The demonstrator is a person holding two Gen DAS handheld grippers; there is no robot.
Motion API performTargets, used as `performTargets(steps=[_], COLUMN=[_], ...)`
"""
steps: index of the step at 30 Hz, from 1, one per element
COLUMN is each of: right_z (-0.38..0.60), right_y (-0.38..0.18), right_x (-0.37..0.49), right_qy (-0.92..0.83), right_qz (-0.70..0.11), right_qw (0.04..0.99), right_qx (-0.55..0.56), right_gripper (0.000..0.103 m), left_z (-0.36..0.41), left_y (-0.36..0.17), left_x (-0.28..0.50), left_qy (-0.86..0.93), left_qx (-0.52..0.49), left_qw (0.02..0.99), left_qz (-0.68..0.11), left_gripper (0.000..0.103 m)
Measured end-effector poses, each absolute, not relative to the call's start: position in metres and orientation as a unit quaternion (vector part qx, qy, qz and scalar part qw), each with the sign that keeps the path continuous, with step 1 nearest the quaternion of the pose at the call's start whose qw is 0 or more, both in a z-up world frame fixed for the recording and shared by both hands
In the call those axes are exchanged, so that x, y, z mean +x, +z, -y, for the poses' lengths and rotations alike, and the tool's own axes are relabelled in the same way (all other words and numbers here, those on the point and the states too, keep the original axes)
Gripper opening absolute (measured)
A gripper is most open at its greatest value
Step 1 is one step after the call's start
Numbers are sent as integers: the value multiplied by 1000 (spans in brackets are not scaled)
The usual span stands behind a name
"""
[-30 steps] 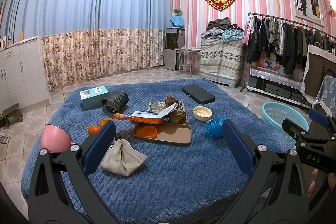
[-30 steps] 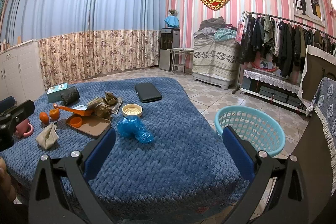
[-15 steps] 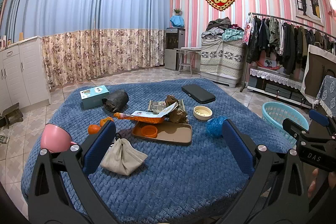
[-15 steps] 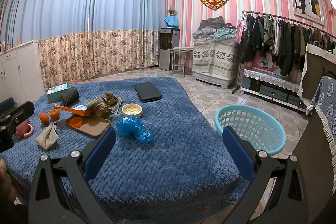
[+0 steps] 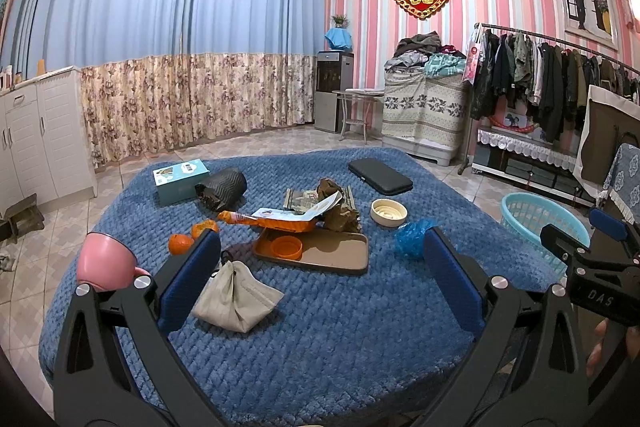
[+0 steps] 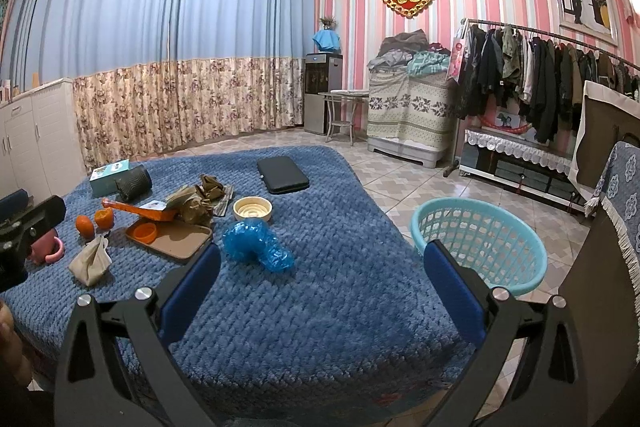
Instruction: Collect trash
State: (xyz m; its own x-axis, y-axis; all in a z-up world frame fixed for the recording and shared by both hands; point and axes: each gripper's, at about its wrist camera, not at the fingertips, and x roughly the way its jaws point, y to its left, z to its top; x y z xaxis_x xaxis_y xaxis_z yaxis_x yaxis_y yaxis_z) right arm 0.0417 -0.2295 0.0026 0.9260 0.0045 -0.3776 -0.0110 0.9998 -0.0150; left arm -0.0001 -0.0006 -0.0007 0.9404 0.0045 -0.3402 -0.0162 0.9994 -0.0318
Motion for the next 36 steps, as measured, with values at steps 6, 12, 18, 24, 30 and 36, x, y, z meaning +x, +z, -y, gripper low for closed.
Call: performTargets(steps=[6,12,18,24,30,36], right_z=[230,229,225,219,221,216], right_y=[1,-4,-16,-25,-33,-42], right_x=[42,47,60,74,95,118], right_qy=[4,-4,-12,-12,-16,-14], right_qz=[-195,-200,-215,-230,-248,-271], right_qw=[981,980,976,973,969,963], right_qx=[-6,-3,-4,-1,13,7], right_gripper=[99,99,99,99,99,99], left_z=[-4,-2,-7,-29,-68,-100], left_y=[-18,-29,-44,-58,-82,-107], left_x=[7,6,13,33,64,91], left_qy=[9,19,12,29,69,83], left_qx=[-20,-6,-18,-32,-40,-82], left_qw=[983,983,980,974,963,944], left_qz=[-182,-180,-200,-221,-257,-309], left_gripper=[98,98,98,98,98,98])
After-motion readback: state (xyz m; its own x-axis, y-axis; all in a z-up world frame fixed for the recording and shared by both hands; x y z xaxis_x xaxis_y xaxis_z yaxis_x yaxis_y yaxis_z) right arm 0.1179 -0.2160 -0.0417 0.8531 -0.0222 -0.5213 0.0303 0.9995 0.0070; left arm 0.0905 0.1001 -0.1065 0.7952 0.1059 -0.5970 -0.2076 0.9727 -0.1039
